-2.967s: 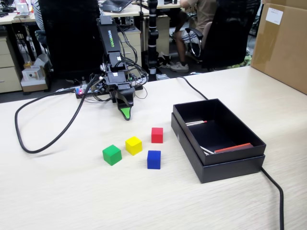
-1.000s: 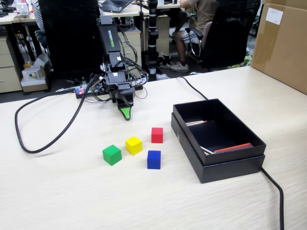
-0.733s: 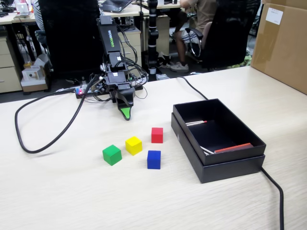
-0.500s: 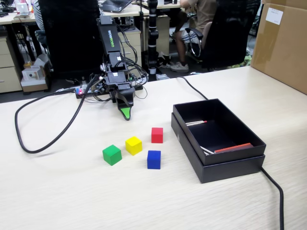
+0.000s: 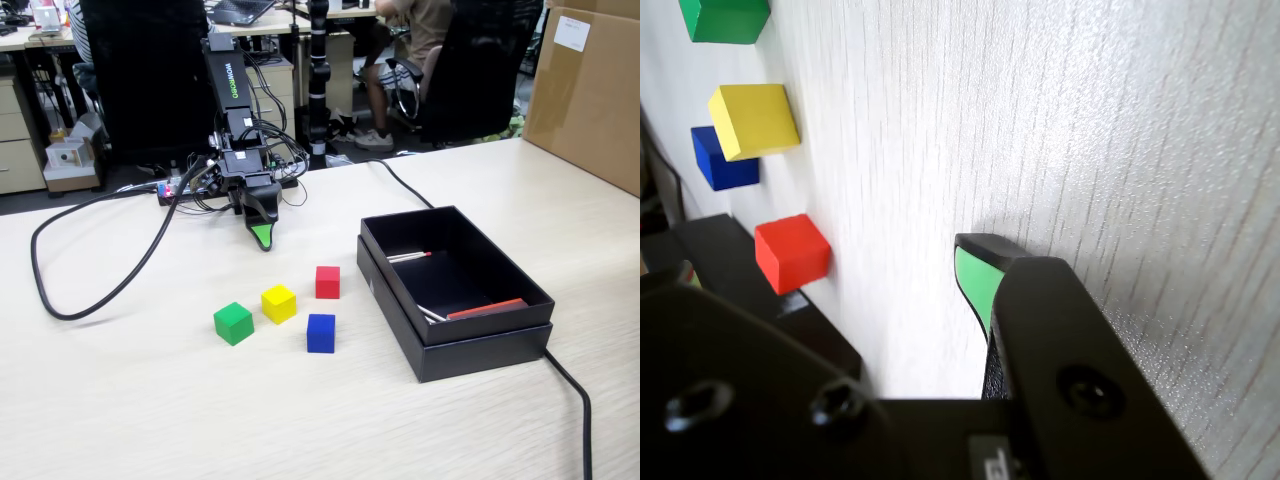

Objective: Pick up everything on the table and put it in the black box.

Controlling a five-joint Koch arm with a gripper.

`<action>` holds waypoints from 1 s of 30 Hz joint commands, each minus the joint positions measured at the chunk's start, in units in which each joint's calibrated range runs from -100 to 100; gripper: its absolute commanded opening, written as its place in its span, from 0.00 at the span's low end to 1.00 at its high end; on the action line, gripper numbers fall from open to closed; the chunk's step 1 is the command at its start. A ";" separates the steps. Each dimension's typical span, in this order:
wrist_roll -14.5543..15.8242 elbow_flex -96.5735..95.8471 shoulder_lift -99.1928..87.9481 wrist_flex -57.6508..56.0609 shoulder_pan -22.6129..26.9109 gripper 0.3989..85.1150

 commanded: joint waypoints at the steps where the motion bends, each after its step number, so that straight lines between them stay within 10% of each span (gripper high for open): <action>1: -0.34 -1.58 0.00 -1.92 0.00 0.58; 30: 0.20 3.59 0.00 -7.88 -0.68 0.58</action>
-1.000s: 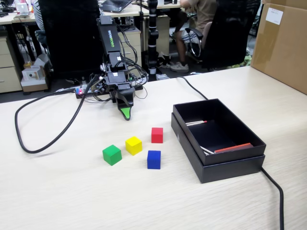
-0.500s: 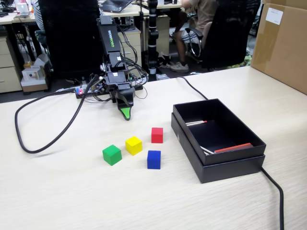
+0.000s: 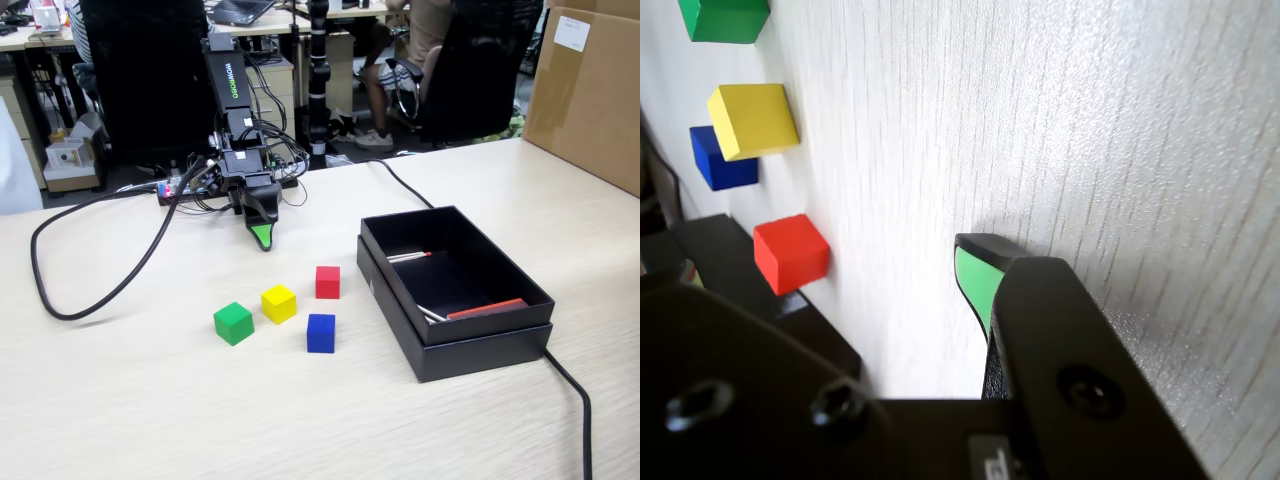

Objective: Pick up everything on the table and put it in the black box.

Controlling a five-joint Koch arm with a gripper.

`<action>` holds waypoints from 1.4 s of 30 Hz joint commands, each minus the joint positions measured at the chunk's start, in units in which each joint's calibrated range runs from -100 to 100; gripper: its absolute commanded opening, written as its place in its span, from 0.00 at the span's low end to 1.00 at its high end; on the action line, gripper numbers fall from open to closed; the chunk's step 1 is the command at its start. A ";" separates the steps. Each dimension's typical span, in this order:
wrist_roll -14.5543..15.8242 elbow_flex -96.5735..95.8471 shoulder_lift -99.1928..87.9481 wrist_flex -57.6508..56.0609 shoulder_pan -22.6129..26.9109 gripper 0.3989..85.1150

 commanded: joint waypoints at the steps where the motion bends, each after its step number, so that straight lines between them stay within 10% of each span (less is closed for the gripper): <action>1: 0.29 6.13 -0.13 -11.35 -0.98 0.57; 14: -0.34 64.15 38.31 -49.11 -7.57 0.55; 31: -7.28 110.66 102.45 -54.29 -9.18 0.52; 42: -6.89 114.47 108.19 -54.98 -9.04 0.05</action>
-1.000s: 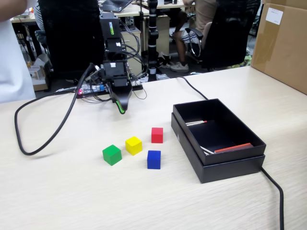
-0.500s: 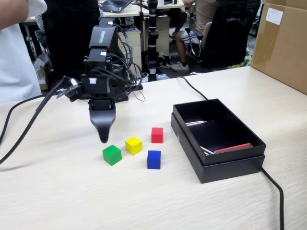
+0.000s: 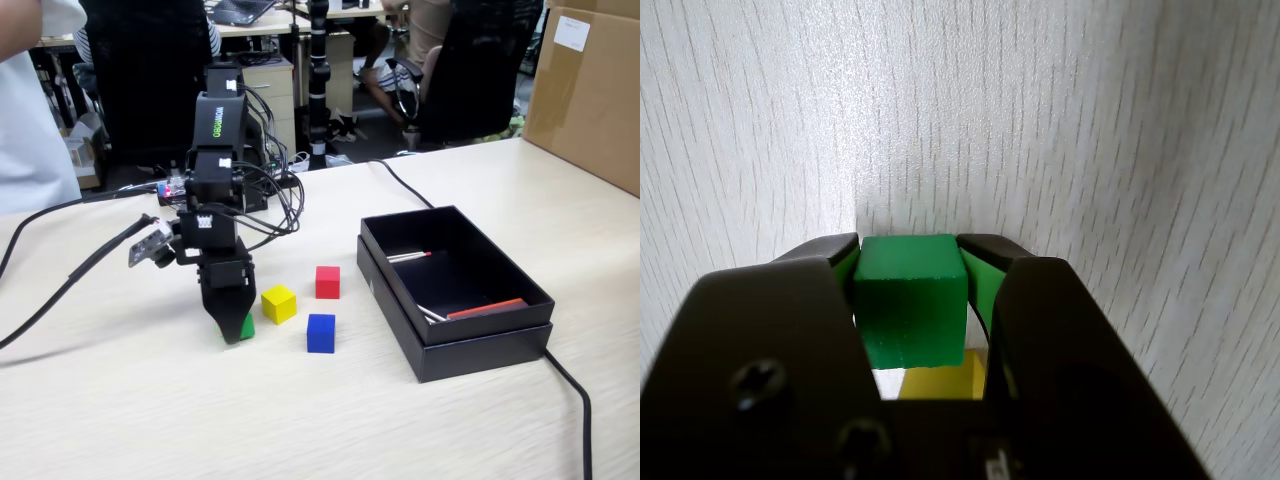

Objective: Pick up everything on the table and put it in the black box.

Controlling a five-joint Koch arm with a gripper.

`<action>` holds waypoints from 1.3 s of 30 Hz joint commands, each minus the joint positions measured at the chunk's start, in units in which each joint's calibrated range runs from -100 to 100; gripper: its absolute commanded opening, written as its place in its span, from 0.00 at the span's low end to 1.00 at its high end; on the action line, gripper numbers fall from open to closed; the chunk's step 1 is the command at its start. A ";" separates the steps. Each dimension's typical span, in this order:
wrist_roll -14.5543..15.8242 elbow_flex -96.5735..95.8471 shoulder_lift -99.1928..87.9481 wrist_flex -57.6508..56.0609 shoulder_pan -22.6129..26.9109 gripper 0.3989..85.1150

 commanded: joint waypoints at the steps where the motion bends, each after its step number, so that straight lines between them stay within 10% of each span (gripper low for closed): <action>1: 0.05 3.56 -3.84 -1.66 0.00 0.05; 8: 3.71 10.63 -35.85 -14.10 9.57 0.05; 17: 12.16 27.31 -17.03 -15.39 22.76 0.05; 29: 15.53 43.45 20.49 -18.59 24.66 0.32; 39: 15.19 36.20 -5.33 -23.25 23.00 0.49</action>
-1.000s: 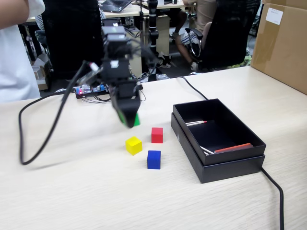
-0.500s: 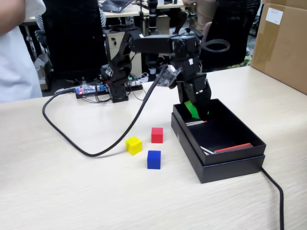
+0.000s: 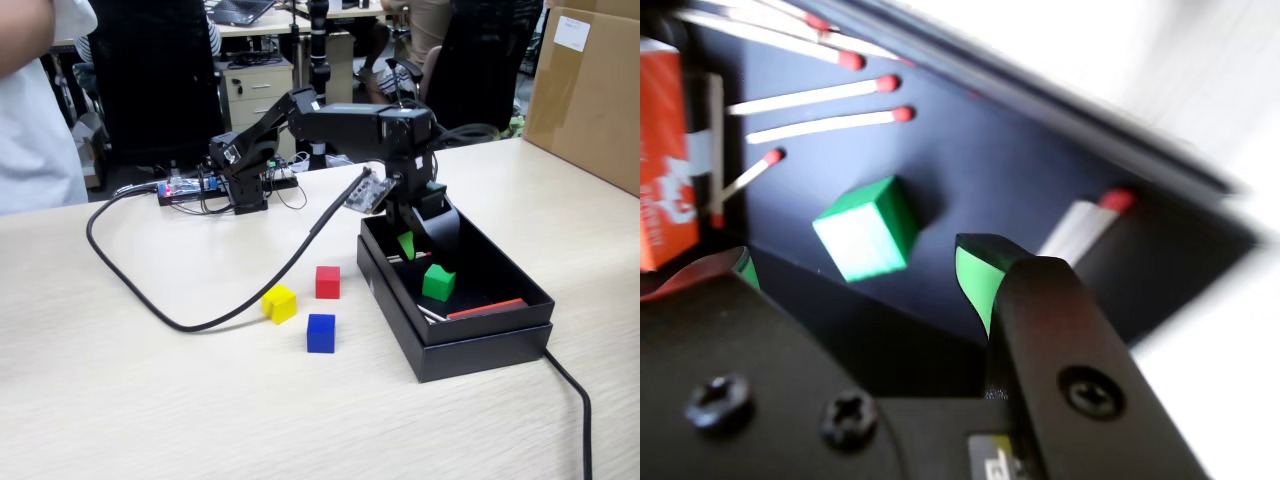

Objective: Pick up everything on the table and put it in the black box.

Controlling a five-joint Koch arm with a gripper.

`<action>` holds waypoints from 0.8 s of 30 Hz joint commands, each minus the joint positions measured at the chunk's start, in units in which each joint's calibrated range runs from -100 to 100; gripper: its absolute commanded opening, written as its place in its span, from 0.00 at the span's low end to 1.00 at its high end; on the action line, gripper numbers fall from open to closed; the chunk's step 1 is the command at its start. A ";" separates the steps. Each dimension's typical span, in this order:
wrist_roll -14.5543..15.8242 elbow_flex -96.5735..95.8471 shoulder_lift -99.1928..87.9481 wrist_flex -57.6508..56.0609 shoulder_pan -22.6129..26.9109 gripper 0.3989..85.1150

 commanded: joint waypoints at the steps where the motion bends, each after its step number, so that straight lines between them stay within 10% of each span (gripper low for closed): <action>1: -0.83 -0.76 -19.04 -1.56 -1.47 0.49; 11: -9.47 -34.85 -51.51 -1.48 -12.55 0.51; 24: -12.16 -33.13 -21.91 2.93 -19.39 0.54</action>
